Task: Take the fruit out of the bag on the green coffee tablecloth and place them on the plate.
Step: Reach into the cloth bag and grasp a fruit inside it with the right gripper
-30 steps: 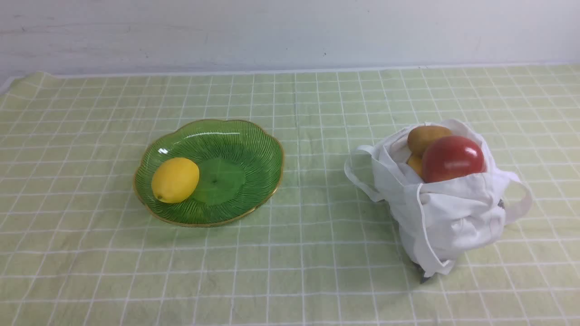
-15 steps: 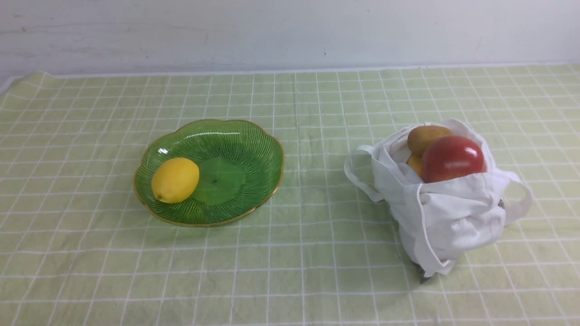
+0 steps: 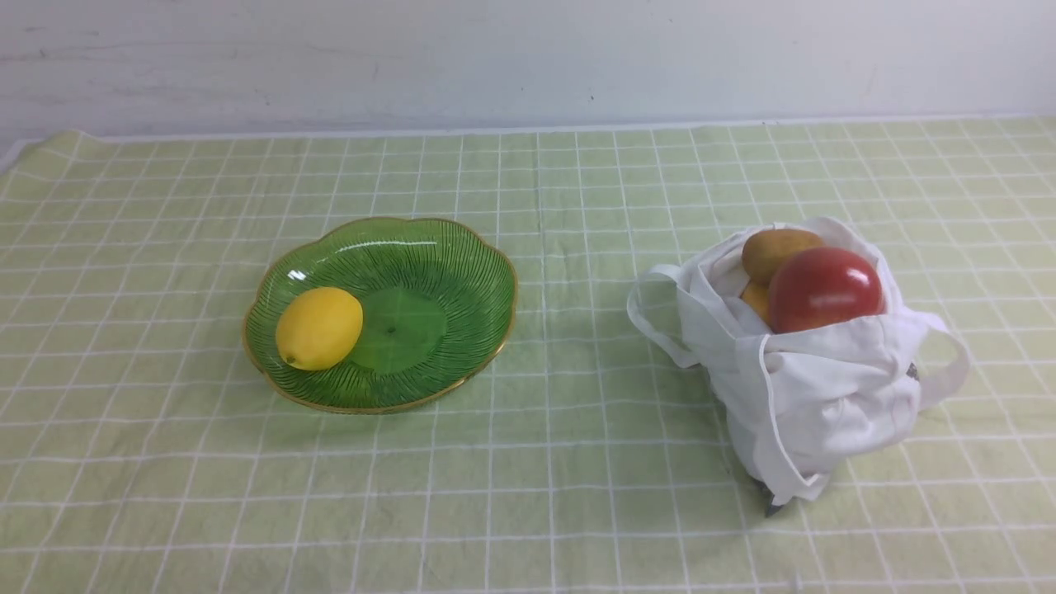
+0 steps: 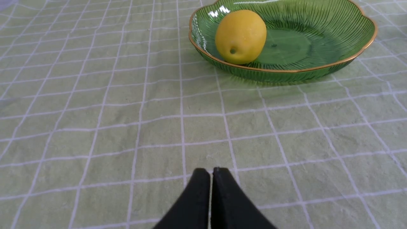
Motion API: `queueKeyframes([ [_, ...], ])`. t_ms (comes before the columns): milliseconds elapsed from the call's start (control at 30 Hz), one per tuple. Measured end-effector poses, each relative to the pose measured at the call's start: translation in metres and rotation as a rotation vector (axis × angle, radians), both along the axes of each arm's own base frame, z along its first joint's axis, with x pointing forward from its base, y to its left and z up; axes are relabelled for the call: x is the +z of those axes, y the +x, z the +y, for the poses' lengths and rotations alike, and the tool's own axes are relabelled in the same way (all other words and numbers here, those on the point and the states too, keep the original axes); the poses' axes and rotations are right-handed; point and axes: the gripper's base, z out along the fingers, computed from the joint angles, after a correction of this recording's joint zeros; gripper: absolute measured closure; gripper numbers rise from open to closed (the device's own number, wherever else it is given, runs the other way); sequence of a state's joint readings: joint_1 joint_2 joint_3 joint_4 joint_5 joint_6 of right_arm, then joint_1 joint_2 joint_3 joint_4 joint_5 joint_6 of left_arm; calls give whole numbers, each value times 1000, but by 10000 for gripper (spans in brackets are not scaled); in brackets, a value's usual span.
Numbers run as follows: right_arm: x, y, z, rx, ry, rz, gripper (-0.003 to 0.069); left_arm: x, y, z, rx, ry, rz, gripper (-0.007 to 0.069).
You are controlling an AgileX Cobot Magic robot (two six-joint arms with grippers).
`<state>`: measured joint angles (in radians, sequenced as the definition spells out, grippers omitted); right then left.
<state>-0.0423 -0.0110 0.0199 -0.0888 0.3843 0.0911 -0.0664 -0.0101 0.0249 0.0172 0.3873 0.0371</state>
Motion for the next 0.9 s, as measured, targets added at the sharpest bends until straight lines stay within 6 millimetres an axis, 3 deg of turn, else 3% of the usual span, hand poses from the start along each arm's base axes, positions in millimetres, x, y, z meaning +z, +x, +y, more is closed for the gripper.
queueKeyframes([
  [100, 0, 0, 1, 0, 42, -10, 673, 0, 0, 0, 0, 0, 0, 632],
  [333, 23, 2, 2, -14, 607, -314, 673, 0, 0, 0, 0, 0, 0, 632],
  [700, 41, -2, -6, -39, 783, -532, 673, 0, 0, 0, 0, 0, 0, 632],
  [767, 53, -4, -5, -24, 818, -559, 673, 0, 0, 0, 0, 0, 0, 632],
  [833, 76, -8, -3, 13, 796, -569, 673, 0, 0, 0, 0, 0, 0, 632],
  [867, 76, -8, -3, 13, 796, -569, 673, 0, 0, 0, 0, 0, 0, 632],
  [900, 93, -10, 0, 32, 761, -561, 673, 0, 0, 0, 0, 0, 0, 632],
])
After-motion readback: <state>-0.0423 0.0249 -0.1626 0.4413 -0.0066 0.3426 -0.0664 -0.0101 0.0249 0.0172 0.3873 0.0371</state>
